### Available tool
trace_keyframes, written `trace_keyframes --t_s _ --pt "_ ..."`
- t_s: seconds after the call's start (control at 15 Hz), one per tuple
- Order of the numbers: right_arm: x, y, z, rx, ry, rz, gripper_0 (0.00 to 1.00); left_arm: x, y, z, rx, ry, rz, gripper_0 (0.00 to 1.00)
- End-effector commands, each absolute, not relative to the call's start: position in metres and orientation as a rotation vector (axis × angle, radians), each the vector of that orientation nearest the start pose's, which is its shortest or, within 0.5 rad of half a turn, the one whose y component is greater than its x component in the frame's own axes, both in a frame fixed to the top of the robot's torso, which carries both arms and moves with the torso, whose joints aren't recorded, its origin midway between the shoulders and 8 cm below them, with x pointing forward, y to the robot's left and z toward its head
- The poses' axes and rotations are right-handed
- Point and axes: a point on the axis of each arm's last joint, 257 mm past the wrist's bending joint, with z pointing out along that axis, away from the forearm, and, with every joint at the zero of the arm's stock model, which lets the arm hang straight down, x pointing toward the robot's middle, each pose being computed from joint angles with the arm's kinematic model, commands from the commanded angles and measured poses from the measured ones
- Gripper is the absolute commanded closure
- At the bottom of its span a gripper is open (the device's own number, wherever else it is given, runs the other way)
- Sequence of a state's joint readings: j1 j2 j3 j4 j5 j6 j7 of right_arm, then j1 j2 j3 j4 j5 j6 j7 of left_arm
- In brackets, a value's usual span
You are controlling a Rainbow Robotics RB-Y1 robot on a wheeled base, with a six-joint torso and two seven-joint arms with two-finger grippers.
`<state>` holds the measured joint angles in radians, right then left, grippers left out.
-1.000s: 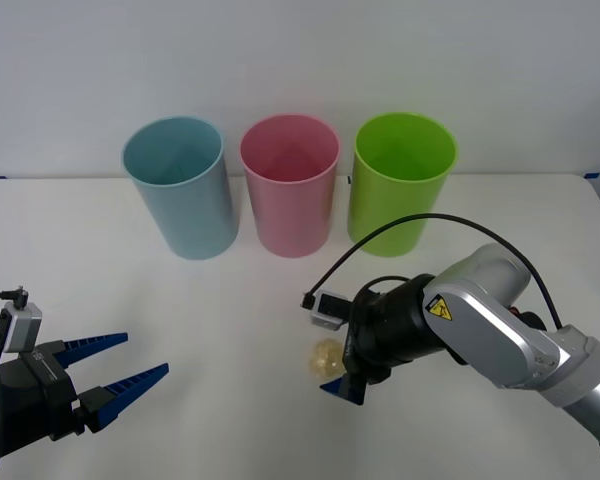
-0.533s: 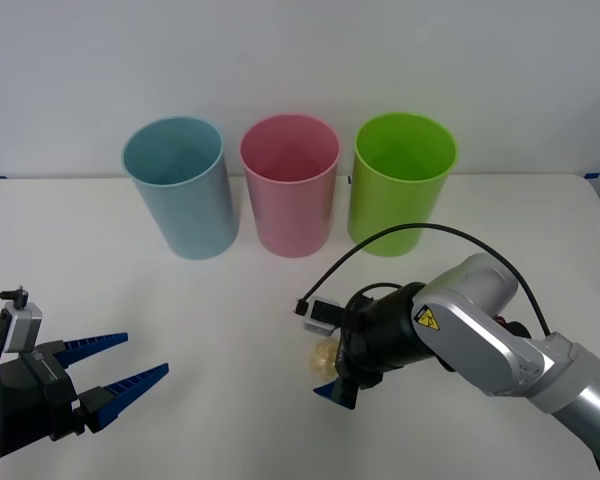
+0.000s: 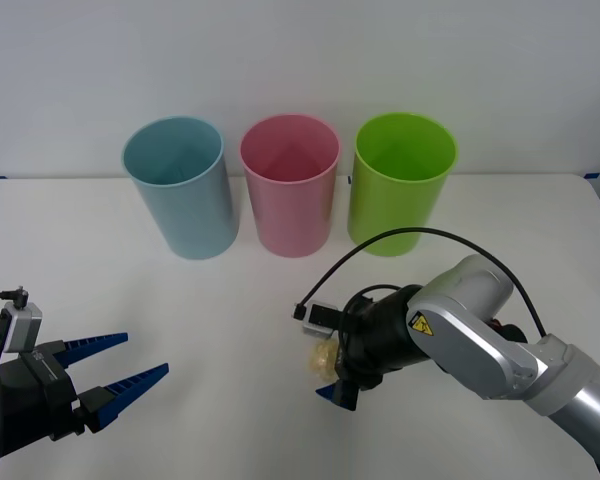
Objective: Put cans in the blue bin and PET bottles in the pink bin and trash in the green bin.
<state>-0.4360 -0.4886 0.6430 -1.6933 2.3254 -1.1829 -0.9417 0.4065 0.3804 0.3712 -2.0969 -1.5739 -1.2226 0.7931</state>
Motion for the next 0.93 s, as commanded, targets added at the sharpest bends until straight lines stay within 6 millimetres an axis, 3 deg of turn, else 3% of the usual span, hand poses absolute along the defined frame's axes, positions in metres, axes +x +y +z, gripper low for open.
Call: trace_keyframes --t_s 0.07,0.2,0.27,0.33,0.4,0.47,0.93 --pt "0.3983 -0.0332 -0.3464 -1.678 2.007 0.273 0.0 0.3222 0.2268 -0.2202 0.482 1.974 -0.773 0.0" --pt "0.3989 -0.0325 -0.3463 -1.679 2.005 0.268 0.0 0.3222 0.2268 -0.2202 0.482 1.974 -0.773 0.0" --pt "0.3982 -0.0328 -0.3473 -1.681 2.006 0.267 0.15 0.3222 0.2268 -0.2202 0.482 1.974 -0.773 0.0" --pt "0.398 -0.0318 -0.3474 -1.683 2.004 0.265 0.57 0.3222 0.2268 -0.2202 0.482 1.974 -0.773 0.0" --pt "0.3988 -0.0322 -0.3479 -1.686 2.002 0.255 0.93 0.3222 0.2268 -0.2202 0.482 1.974 -0.773 0.0" --pt "0.4004 -0.0337 -0.3483 -1.686 2.003 0.243 1.0 0.3222 0.2268 -0.2202 0.482 1.974 -0.773 0.0" --pt "0.4006 -0.0327 -0.3493 -1.689 1.999 0.234 1.0 0.3222 0.2268 -0.2202 0.482 1.974 -0.773 0.0"
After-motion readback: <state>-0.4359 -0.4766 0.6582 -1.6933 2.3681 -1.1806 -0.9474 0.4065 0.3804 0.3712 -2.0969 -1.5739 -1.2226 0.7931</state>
